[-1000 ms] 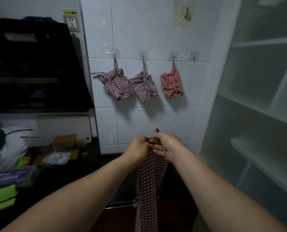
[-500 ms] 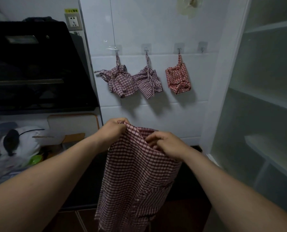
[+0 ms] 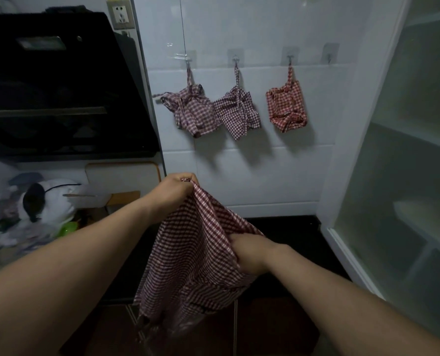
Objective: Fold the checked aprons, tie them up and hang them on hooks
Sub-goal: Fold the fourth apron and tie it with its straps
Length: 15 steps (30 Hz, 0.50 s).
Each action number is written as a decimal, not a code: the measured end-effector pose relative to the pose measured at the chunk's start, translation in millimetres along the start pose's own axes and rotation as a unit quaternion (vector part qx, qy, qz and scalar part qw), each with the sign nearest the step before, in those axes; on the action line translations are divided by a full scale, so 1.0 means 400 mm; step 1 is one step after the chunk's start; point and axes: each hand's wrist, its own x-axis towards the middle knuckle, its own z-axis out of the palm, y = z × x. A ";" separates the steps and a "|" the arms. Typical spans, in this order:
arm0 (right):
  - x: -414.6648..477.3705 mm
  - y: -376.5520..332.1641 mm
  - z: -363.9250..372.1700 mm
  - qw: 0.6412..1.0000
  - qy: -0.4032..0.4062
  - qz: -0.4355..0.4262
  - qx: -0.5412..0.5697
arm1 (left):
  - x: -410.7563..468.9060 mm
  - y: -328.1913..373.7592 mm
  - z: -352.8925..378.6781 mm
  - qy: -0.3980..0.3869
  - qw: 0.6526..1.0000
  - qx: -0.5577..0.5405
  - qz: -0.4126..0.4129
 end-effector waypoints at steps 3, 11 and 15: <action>0.071 -0.030 0.054 0.999 -0.024 -0.031 0.031 | 0.001 0.005 0.017 -0.002 1.000 -0.007 0.006; 0.023 -0.081 0.039 0.995 -0.086 -0.008 0.051 | -0.021 -0.022 -0.048 0.022 1.000 -0.006 -0.010; 0.000 -0.076 0.001 0.995 0.001 -0.015 0.098 | -0.031 -0.058 -0.072 0.035 0.999 -0.017 -0.038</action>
